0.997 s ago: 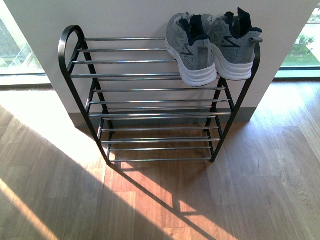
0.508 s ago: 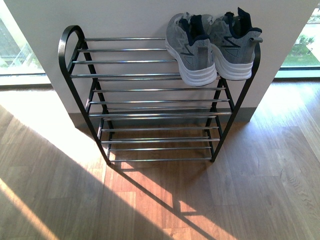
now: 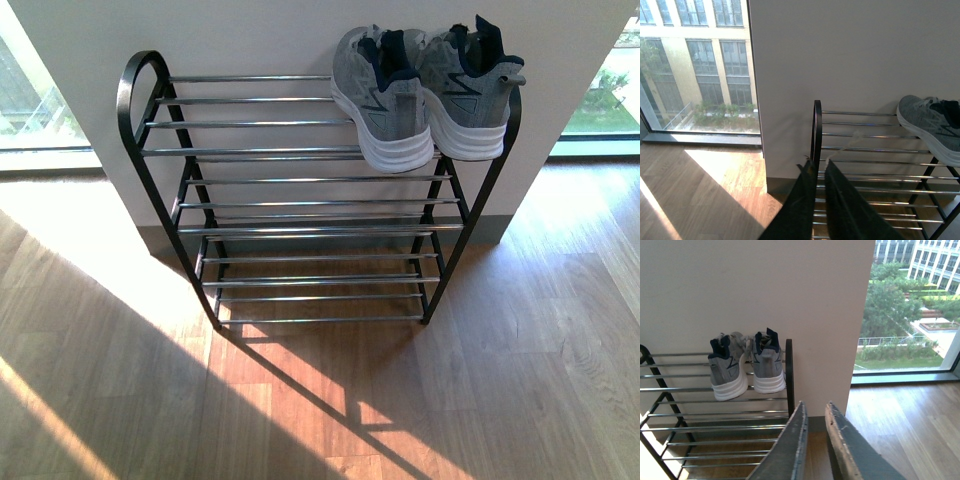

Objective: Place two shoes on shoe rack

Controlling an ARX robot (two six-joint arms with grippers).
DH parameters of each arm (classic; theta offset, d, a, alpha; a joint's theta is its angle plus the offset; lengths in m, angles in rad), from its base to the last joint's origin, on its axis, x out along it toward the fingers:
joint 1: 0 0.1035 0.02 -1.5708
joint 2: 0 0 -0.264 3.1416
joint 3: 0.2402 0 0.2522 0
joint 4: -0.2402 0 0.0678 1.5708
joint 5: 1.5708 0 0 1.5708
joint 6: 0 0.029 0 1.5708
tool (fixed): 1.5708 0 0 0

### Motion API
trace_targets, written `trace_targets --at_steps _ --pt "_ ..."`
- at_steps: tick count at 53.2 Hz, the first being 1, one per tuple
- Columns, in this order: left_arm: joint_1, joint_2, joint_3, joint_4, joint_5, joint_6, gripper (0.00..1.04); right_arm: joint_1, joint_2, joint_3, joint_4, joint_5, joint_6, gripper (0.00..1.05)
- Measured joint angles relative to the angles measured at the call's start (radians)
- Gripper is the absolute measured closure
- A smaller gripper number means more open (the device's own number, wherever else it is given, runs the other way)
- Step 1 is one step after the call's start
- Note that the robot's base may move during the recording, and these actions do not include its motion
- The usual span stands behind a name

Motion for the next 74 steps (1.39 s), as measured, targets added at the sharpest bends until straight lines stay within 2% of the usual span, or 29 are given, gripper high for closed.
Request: trace_targets --at_steps 4,10,19,25,28,74 --pt "0.000 0.000 0.000 0.000 0.000 0.000 0.82 0.000 0.000 0.000 0.000 0.000 0.000 0.79" --pt "0.000 0.000 0.000 0.000 0.000 0.000 0.55 0.000 0.000 0.000 0.000 0.000 0.000 0.53" --pt "0.000 0.000 0.000 0.000 -0.002 0.000 0.30 0.000 0.000 0.000 0.000 -0.004 0.000 0.27" --pt "0.000 0.000 0.000 0.000 -0.003 0.002 0.08 0.000 0.000 0.000 0.000 -0.004 0.000 0.08" --pt "0.000 0.000 0.000 0.000 -0.002 0.002 0.10 0.000 0.000 0.000 0.000 -0.003 0.000 0.09" --pt "0.001 -0.001 0.000 0.000 0.001 0.004 0.09 0.000 0.000 0.000 -0.001 0.000 0.000 0.09"
